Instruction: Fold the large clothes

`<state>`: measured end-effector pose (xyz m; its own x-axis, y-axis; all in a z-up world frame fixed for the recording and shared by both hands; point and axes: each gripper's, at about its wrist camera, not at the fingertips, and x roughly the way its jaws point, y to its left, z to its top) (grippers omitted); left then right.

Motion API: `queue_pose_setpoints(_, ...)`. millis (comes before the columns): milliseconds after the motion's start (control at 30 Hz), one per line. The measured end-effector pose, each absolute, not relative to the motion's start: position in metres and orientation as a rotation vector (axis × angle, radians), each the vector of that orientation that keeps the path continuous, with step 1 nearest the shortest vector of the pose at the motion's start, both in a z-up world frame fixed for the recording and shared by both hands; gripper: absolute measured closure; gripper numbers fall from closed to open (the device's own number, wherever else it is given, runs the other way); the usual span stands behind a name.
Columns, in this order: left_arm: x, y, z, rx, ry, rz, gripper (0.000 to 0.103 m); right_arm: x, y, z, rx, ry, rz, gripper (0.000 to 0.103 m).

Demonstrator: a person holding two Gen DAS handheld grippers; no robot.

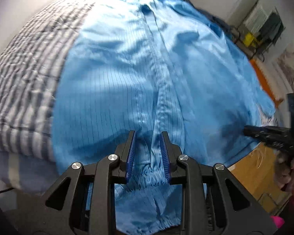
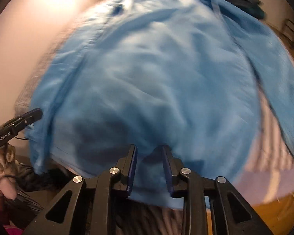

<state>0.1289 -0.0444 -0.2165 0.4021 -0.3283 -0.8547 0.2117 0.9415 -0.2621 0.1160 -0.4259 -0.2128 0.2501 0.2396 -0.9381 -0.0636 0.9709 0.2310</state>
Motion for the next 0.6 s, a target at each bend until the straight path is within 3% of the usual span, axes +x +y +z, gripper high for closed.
queue_pose_setpoints(267, 0.122, -0.046, -0.211, -0.075, 1.097, -0.334, 0.078, 0.088, -0.460, -0.207, 0.249, 1.318, 0.200, 0.082)
queue_pose_setpoints(400, 0.117, -0.045, -0.195, -0.097, 1.061, -0.332, 0.078, 0.074, -0.480, -0.182, 0.251, 1.171, 0.187, 0.065)
queue_pose_setpoints(600, 0.118, -0.059, -0.160, -0.128, 0.991, -0.399, 0.077, 0.064, -0.528, -0.155, 0.289, 0.990, 0.066, 0.063)
